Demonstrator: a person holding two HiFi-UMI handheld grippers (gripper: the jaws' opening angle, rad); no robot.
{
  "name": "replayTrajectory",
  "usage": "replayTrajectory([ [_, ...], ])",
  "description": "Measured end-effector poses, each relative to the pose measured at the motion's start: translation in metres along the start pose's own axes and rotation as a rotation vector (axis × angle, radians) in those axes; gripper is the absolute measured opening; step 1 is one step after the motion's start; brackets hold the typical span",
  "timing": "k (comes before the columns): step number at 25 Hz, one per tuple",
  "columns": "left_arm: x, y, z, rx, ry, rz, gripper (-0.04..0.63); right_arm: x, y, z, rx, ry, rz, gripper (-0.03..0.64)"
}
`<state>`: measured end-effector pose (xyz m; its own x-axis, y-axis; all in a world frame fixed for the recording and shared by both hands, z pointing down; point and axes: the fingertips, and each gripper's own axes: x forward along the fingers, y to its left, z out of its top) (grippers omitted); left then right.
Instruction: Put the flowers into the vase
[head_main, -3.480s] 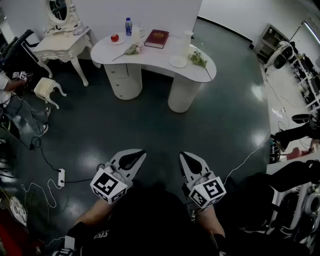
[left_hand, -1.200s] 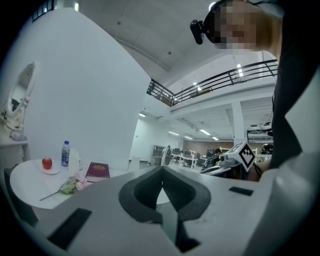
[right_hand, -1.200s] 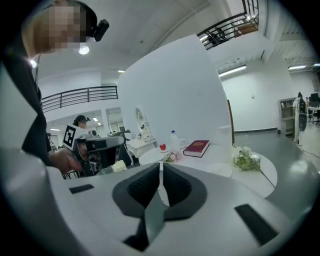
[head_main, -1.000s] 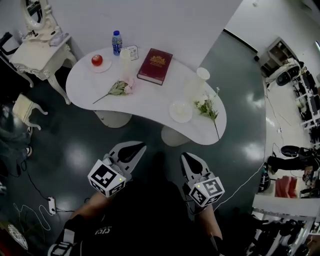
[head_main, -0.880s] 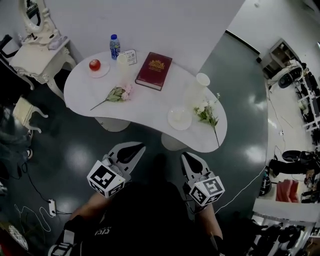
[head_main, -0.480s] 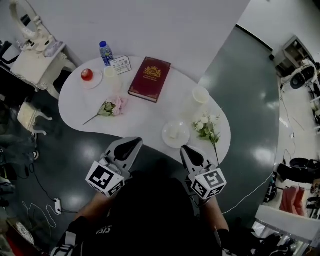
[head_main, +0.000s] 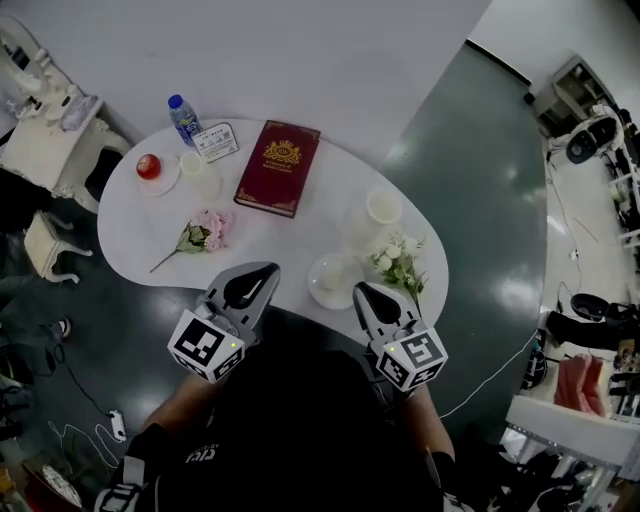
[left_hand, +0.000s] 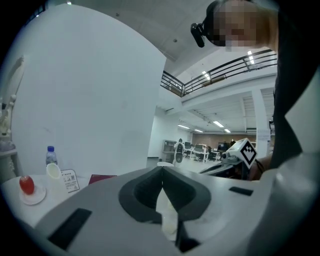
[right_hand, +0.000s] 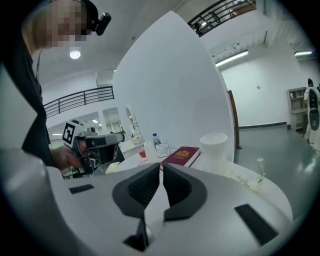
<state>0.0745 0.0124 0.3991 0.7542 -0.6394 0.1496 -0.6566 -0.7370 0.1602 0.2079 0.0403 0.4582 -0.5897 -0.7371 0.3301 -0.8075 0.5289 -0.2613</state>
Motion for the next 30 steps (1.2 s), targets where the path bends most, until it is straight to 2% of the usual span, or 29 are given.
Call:
replayTrajectory([
  [9,0.035,0.016,-0.003,0.016,0.013,-0.040,0.012,-0.021,-0.056,-0.003,-0.031,0.056,-0.126,0.029],
  [18,0.063,0.008,-0.012,0.013,0.044,-0.071,0.012,-0.042,-0.110,-0.032,-0.096,0.178,-0.174,0.042],
  [20,0.066,0.006,-0.015,0.012,0.051,-0.075,0.012,-0.043,-0.118,-0.044,-0.105,0.224,-0.180,0.117],
  [26,0.075,0.002,-0.017,0.009,0.066,-0.072,0.012,-0.048,-0.147,-0.079,-0.116,0.335,-0.192,0.146],
  [30,0.079,0.001,-0.022,-0.001,0.074,-0.062,0.012,-0.049,-0.164,-0.100,-0.127,0.401,-0.185,0.252],
])
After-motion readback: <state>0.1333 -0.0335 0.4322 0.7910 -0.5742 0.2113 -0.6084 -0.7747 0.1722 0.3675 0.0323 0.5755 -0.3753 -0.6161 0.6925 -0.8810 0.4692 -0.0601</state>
